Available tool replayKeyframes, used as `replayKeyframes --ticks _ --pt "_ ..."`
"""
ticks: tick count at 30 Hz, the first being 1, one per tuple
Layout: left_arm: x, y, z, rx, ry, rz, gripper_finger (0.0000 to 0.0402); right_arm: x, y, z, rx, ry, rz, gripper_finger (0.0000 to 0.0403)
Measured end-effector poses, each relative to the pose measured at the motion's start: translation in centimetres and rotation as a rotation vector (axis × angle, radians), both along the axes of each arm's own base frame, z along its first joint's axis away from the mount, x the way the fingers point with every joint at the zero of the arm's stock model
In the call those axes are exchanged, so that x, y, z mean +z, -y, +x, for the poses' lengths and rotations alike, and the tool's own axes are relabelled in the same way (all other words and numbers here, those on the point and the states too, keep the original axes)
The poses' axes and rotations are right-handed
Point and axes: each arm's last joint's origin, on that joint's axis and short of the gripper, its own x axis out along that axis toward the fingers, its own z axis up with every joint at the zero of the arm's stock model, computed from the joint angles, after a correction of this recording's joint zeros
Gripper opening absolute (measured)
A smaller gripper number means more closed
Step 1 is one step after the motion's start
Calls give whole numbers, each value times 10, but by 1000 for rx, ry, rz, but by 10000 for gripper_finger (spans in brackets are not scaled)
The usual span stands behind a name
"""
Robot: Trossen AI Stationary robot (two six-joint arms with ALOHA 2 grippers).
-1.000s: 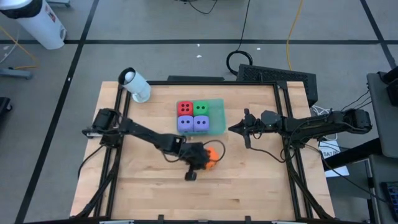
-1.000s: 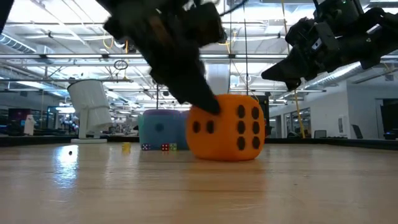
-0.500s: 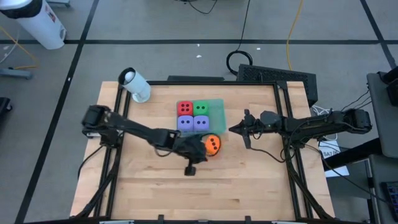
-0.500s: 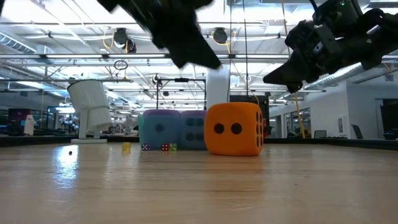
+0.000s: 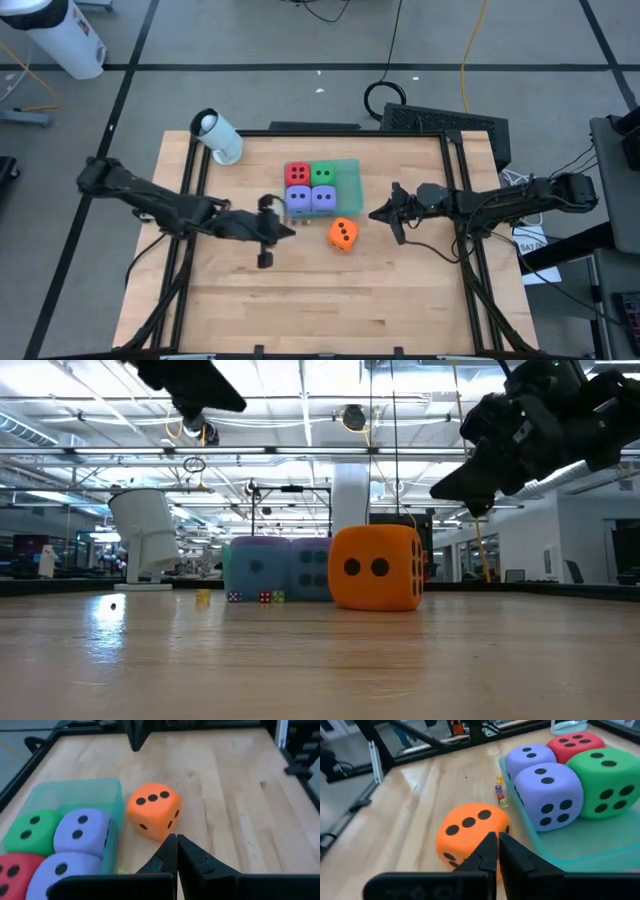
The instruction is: Pick & Place Dice
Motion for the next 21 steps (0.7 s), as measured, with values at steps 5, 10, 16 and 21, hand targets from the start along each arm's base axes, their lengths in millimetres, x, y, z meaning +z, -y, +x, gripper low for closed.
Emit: replayKeyframes --ticks 5,10,16,21 --pt "-28 -11 -25 45 131 -82 5 29 -9 15 -4 -21 58 33" --pt "-52 -18 -38 79 161 -91 12 75 -26 41 -73 -193 -45 58" --pt "-62 -23 -43 120 132 -37 4 118 -44 79 -77 -411 -104 106" --pt "-65 -22 -44 105 101 -35 17 126 -51 108 -102 -484 -64 193"
